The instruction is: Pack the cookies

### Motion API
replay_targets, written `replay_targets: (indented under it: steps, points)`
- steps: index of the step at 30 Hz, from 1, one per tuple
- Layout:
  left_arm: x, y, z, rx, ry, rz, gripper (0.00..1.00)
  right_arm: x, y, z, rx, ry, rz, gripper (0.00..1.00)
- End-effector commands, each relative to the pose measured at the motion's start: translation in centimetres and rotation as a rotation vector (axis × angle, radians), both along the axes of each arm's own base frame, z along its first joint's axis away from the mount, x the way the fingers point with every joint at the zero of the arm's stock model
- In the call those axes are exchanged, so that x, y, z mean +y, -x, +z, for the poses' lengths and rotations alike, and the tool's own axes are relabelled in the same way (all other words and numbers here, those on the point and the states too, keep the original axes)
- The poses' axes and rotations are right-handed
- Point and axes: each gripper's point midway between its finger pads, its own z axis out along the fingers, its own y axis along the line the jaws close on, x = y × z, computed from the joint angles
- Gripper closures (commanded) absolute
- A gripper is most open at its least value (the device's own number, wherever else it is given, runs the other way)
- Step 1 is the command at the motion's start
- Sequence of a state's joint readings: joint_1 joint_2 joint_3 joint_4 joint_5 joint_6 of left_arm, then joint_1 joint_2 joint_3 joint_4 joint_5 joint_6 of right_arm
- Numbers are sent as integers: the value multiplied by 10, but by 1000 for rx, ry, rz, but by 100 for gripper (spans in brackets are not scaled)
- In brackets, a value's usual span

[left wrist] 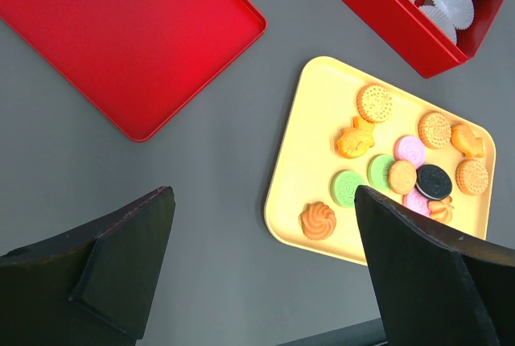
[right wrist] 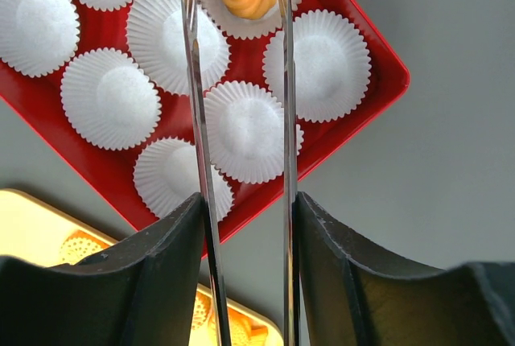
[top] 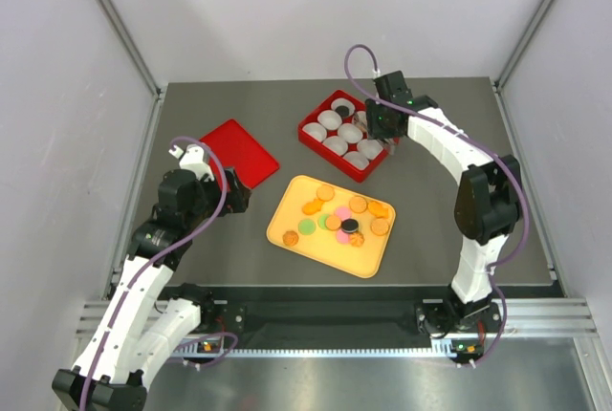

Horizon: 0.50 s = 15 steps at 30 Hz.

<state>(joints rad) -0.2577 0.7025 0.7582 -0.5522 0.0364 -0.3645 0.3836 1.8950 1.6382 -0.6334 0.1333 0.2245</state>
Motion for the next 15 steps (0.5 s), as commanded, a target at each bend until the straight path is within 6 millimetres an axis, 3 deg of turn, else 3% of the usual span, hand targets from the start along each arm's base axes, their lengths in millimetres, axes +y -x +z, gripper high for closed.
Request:
replay_targets:
  steps: [1, 5, 9, 15]
  points:
    - [-2, -2, 6, -34, 3, -15, 1, 0, -23, 34, -109, -43, -27, 53]
    - [-2, -2, 6, -36, 3, -14, 1, 0, -20, 41, -119, -53, -22, 53]
    - [-2, -2, 6, -34, 4, -17, 1, 1, -10, 65, -156, -92, -10, 53]
    - [-3, -2, 6, -37, 5, -18, 1, 4, 29, 101, -209, -148, 26, 53]
